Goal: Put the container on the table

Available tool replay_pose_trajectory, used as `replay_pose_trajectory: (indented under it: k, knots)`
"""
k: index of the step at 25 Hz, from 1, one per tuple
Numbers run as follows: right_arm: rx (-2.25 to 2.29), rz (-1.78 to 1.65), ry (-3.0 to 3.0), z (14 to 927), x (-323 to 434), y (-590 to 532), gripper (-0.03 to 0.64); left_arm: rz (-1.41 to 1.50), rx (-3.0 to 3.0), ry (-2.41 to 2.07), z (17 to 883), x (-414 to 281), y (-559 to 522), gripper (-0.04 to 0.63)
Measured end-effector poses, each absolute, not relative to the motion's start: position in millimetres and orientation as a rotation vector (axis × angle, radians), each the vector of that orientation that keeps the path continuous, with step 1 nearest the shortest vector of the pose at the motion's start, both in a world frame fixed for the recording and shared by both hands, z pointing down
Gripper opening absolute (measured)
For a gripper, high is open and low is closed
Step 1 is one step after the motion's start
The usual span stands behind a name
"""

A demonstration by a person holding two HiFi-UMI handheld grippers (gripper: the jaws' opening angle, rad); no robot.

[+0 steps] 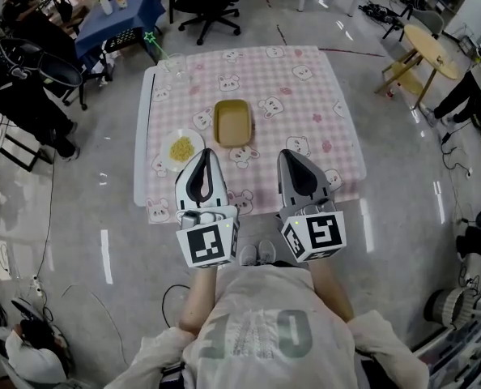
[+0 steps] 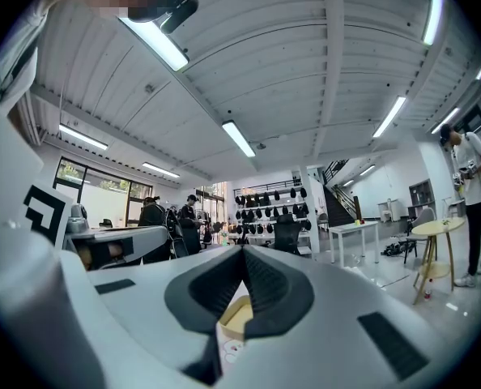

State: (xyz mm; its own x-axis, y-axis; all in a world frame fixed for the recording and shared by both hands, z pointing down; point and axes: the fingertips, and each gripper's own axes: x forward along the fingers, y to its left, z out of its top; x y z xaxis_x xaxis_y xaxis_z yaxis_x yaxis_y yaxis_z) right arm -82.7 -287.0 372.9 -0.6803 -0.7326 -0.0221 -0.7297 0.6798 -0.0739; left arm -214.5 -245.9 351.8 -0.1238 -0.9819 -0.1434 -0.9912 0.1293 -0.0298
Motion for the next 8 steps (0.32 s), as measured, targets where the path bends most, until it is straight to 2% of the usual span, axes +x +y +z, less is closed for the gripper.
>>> replay_pose_trajectory:
  k: [8]
  knots:
    - [-1.236, -0.086, 2.843, 377.1, -86.5, -285.6, 0.028, 0.079, -1.984, 2.286, 359.7, -223.3, -243.5, 0.026]
